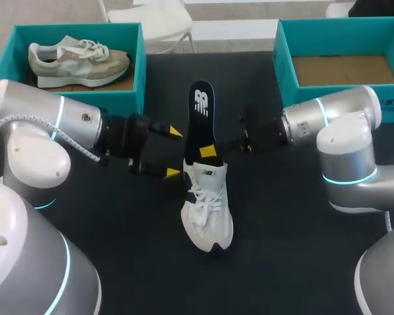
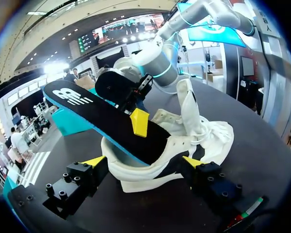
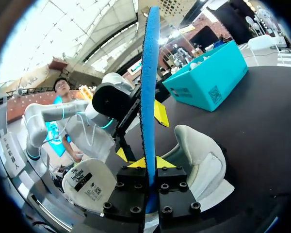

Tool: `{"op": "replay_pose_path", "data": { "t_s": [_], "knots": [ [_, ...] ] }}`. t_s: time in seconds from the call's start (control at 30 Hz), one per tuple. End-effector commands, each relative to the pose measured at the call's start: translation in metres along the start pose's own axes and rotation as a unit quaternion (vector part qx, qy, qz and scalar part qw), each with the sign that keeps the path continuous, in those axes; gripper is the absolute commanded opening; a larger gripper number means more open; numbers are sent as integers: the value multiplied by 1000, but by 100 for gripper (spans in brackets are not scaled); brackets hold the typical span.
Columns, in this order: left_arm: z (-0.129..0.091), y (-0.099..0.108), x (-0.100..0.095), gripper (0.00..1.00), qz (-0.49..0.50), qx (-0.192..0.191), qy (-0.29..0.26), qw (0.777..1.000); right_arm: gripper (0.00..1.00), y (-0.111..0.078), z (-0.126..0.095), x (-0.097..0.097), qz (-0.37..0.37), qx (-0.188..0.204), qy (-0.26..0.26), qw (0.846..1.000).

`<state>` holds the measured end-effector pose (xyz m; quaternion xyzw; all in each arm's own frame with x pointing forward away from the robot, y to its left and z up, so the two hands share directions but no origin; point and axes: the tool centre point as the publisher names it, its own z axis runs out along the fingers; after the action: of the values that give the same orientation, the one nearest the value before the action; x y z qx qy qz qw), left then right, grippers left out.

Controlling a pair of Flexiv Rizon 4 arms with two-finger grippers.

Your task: Take the shoe out of the shoebox, open the shoe tongue, remove and reinsert the insole, then place the shoe into the shoebox

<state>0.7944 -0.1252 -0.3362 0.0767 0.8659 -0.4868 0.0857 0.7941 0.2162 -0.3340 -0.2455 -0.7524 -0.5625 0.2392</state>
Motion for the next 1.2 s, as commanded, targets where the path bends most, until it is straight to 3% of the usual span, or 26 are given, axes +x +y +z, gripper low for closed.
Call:
{"op": "replay_pose_path", "data": {
  "t_s": [0.03, 0.37, 0.47, 0.57, 0.83, 0.97, 1.2],
  "knots": [
    [-1, 1, 1, 100, 2, -1, 1, 1000, 0, -11, 3, 6, 6, -6, -5, 1000],
    [-2, 2, 1, 100, 1, -3, 2, 1000, 0, -11, -1, 10, 6, -7, -20, 1000],
    [-2, 2, 2, 100, 0, -2, 1, 1000, 25, -6, -3, 10, -2, -6, -28, 1000],
    [-1, 2, 2, 100, -2, 0, 1, 1000, 31, 1, -5, 10, -11, -6, -36, 999],
    [-1, 5, 4, 100, -7, 1, 1, 1000, 26, 16, -6, 2, -25, 4, -31, 999],
    [-1, 6, 4, 100, -8, 2, 1, 1000, 0, 17, -3, -3, -16, 13, -13, 1000],
    [-1, 7, 3, 100, -10, 2, 1, 1000, 0, 1, 1, 0, 17, 34, 7, 999]
  ]
}}
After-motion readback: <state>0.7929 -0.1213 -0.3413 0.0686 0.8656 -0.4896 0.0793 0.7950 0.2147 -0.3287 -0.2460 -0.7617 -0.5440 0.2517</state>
